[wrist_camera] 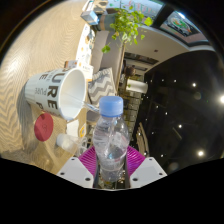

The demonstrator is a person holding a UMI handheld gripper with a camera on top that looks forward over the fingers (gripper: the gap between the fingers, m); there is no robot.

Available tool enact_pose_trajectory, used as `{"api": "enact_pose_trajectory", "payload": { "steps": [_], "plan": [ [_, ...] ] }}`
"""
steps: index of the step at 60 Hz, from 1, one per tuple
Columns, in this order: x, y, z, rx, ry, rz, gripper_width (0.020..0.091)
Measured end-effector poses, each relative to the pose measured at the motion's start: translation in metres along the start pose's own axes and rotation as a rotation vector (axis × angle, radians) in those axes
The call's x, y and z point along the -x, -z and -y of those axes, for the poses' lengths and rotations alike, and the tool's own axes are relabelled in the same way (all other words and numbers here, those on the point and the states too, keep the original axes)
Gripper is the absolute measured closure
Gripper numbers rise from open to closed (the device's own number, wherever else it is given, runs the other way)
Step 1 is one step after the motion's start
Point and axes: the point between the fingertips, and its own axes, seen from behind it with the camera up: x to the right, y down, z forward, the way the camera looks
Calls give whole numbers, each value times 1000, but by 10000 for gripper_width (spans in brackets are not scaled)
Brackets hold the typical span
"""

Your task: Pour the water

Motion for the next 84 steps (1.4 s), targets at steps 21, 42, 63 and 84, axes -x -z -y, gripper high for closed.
{"api": "enact_pose_trajectory", "payload": {
  "steps": [21, 42, 63, 84],
  "plan": [
    [-33, 27, 4, -71, -1022, 259, 749],
    [60, -1, 31, -64, -1616, 599, 747],
    [120, -22, 47, -93, -1656, 659, 740],
    [116, -7, 38, 9, -1601, 664, 314]
  ]
}}
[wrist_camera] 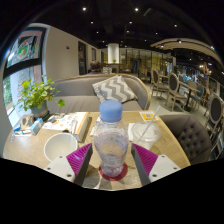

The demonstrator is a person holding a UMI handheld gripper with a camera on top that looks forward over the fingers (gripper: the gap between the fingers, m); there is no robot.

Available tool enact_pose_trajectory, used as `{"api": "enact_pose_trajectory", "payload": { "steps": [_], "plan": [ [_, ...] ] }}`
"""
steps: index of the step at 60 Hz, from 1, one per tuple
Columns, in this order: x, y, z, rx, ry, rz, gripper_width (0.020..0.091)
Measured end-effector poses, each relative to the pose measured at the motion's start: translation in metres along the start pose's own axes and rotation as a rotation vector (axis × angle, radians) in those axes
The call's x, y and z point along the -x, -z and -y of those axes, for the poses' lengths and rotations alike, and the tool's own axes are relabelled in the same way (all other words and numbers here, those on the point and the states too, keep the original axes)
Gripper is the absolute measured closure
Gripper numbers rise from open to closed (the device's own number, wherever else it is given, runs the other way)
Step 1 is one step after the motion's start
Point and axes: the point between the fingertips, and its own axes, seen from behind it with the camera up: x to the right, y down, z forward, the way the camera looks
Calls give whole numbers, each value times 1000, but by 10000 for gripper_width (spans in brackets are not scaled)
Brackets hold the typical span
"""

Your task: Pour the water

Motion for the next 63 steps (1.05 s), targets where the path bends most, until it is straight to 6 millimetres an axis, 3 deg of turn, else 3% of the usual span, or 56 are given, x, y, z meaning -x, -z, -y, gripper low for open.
{"api": "enact_pose_trajectory", "payload": {
  "steps": [3, 11, 17, 29, 38, 51, 63],
  "plan": [
    [-2, 12, 3, 11, 5, -15, 235],
    [0, 54, 1, 59, 34, -55, 250],
    [5, 100, -4, 114, 35, -94, 250],
    [40, 192, -11, 179, 15, -121, 251],
    [59, 239, -18, 204, 11, -129, 251],
    [62, 263, -14, 185, 21, -122, 251],
    [63, 265, -15, 178, 37, -102, 250]
  ]
}}
